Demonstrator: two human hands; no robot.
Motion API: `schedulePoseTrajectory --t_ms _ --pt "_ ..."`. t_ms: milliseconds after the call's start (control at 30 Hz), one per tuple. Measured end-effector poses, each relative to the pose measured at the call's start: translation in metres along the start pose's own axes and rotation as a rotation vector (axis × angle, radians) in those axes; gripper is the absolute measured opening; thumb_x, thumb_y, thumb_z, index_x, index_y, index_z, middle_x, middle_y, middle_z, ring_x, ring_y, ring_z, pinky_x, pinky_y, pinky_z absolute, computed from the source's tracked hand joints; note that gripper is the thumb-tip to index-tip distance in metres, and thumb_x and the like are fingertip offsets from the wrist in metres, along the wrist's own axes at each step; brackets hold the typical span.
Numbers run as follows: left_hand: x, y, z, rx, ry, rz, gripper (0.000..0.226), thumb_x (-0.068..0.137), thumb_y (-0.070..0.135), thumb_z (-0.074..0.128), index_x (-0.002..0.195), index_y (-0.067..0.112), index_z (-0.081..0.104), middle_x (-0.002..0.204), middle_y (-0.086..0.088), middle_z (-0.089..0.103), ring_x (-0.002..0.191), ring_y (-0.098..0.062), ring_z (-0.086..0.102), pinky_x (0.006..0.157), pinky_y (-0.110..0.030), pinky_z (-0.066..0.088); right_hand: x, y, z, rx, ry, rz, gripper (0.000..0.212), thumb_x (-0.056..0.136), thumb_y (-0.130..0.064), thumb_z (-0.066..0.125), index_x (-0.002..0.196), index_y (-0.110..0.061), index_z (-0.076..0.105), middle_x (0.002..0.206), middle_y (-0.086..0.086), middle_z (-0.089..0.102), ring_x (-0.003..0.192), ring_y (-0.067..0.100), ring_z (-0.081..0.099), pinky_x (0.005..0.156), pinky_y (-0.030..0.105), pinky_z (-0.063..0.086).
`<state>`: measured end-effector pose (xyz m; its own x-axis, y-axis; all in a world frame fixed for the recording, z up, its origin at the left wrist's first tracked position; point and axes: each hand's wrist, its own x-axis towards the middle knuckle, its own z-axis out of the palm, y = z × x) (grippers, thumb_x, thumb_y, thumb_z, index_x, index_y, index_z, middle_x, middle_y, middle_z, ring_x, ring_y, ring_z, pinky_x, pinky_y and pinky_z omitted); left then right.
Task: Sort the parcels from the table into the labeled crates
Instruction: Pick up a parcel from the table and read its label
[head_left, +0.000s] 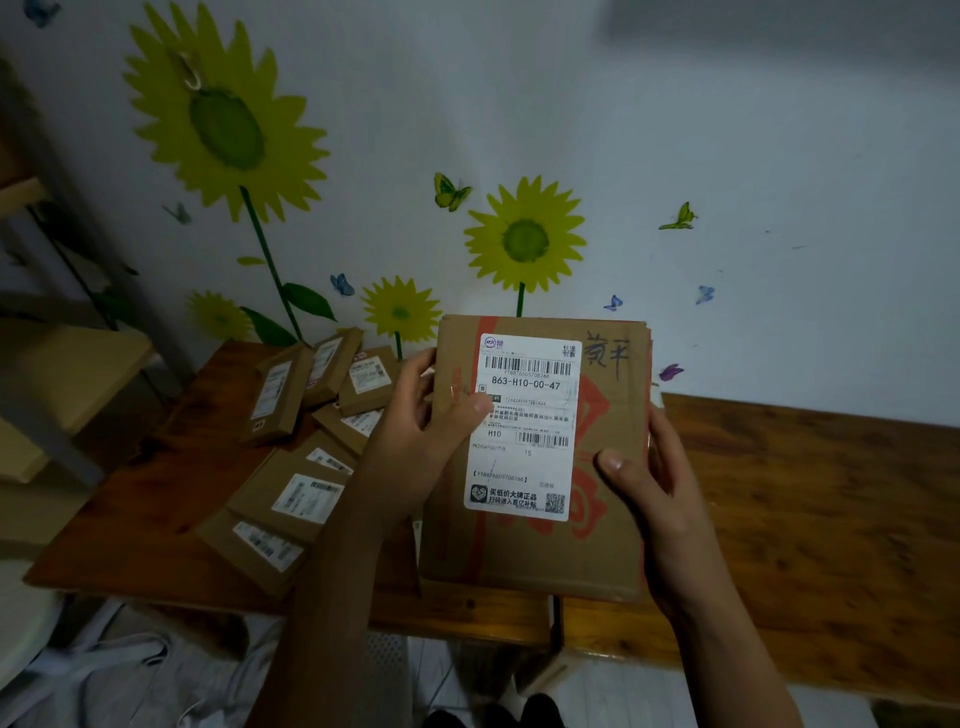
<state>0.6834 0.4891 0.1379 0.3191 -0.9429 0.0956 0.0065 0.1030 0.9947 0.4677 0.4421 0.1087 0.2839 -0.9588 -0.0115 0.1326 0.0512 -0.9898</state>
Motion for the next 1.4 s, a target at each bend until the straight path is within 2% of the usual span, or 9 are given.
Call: schedulePoseTrajectory --t_ms 133,333,500,600,700,833,967,1233,1400 --pt "0.0 -0.004 -0.002 -0.009 -0.067 -0.015 0.05 0.08 0.041 0.066 0.123 0.056 0.047 0.117 0.018 0.071 0.108 -0.01 0.069 0.086 -0.035 0.058 0.005 0.003 -0.004 -0.07 -0.032 -0.037 0.097 0.06 -0.047 0.083 0.147 -0.042 0.041 0.129 -0.009 0.067 0.115 0.02 0.068 0.086 0.043 0.061" --pt "-0.002 -0.017 -0.008 0.013 -0.083 0.076 0.081 0.077 0.016 0.078 0.134 0.053 0.036 0.131 0.012 0.063 0.12 -0.013 0.063 0.084 -0.029 0.059 0.011 0.008 -0.01 -0.171 -0.125 -0.047 0.096 0.066 -0.046 0.081 0.15 -0.04 0.037 0.135 -0.008 0.063 0.126 0.013 0.059 0.095 0.04 0.057" --pt "-0.006 -0.023 -0.002 0.066 -0.127 0.122 0.079 0.084 -0.009 0.072 0.138 0.036 0.035 0.124 0.02 0.062 0.115 0.0 0.062 0.08 -0.018 0.056 0.01 0.016 -0.008 -0.183 -0.087 -0.069 0.098 0.063 -0.039 0.083 0.15 -0.029 0.038 0.123 -0.016 0.067 0.117 0.002 0.062 0.083 0.027 0.059" --pt "-0.003 -0.029 -0.002 0.08 -0.132 0.097 0.074 0.085 -0.003 0.071 0.14 0.033 0.039 0.115 0.021 0.068 0.11 0.0 0.065 0.078 -0.018 0.057 0.011 0.016 -0.01 -0.173 -0.083 -0.065 0.093 0.06 -0.042 0.081 0.145 -0.03 0.045 0.116 -0.019 0.069 0.112 -0.001 0.062 0.077 0.015 0.056" --pt "0.001 -0.027 -0.001 0.095 -0.09 0.051 0.068 0.083 0.018 0.077 0.143 0.027 0.046 0.116 0.016 0.071 0.108 -0.008 0.069 0.079 -0.025 0.059 0.012 0.018 -0.014 -0.192 -0.065 -0.02 0.089 0.059 -0.055 0.08 0.141 -0.041 0.05 0.122 -0.017 0.067 0.119 0.006 0.06 0.082 0.029 0.059" --pt "0.006 -0.024 0.006 0.2 0.002 0.009 0.031 0.088 0.022 0.073 0.114 0.033 0.062 0.09 0.034 0.07 0.085 0.01 0.068 0.06 -0.012 0.053 0.015 0.02 -0.018 -0.232 -0.025 0.033 0.087 0.061 -0.073 0.074 0.142 -0.057 0.045 0.135 -0.015 0.053 0.123 0.012 0.059 0.092 0.043 0.059" --pt "0.013 -0.038 0.009 0.239 0.051 -0.111 0.011 0.092 0.036 0.068 0.102 0.033 0.07 0.087 0.024 0.074 0.083 0.001 0.071 0.055 -0.011 0.05 0.018 0.03 -0.023 -0.209 -0.027 0.115 0.088 0.056 -0.086 0.072 0.137 -0.066 0.043 0.14 -0.006 0.049 0.123 0.018 0.061 0.098 0.049 0.056" --pt "0.022 -0.065 0.025 0.236 -0.02 -0.316 0.023 0.095 0.045 0.061 0.105 0.029 0.074 0.099 0.008 0.077 0.091 -0.01 0.072 0.08 -0.03 0.055 0.012 0.046 -0.038 0.005 0.042 0.204 0.066 0.081 -0.049 0.07 0.143 -0.039 0.049 0.125 0.003 0.07 0.102 0.023 0.074 0.085 0.044 0.061" --pt "0.015 -0.071 0.049 0.015 -0.087 -0.355 0.018 0.101 0.024 0.055 0.113 0.02 0.068 0.087 0.013 0.077 0.075 0.0 0.072 0.057 -0.013 0.051 0.007 0.054 -0.057 0.106 0.108 0.232 0.065 0.083 -0.043 0.069 0.144 -0.035 0.048 0.121 0.006 0.073 0.102 0.027 0.074 0.085 0.046 0.06"
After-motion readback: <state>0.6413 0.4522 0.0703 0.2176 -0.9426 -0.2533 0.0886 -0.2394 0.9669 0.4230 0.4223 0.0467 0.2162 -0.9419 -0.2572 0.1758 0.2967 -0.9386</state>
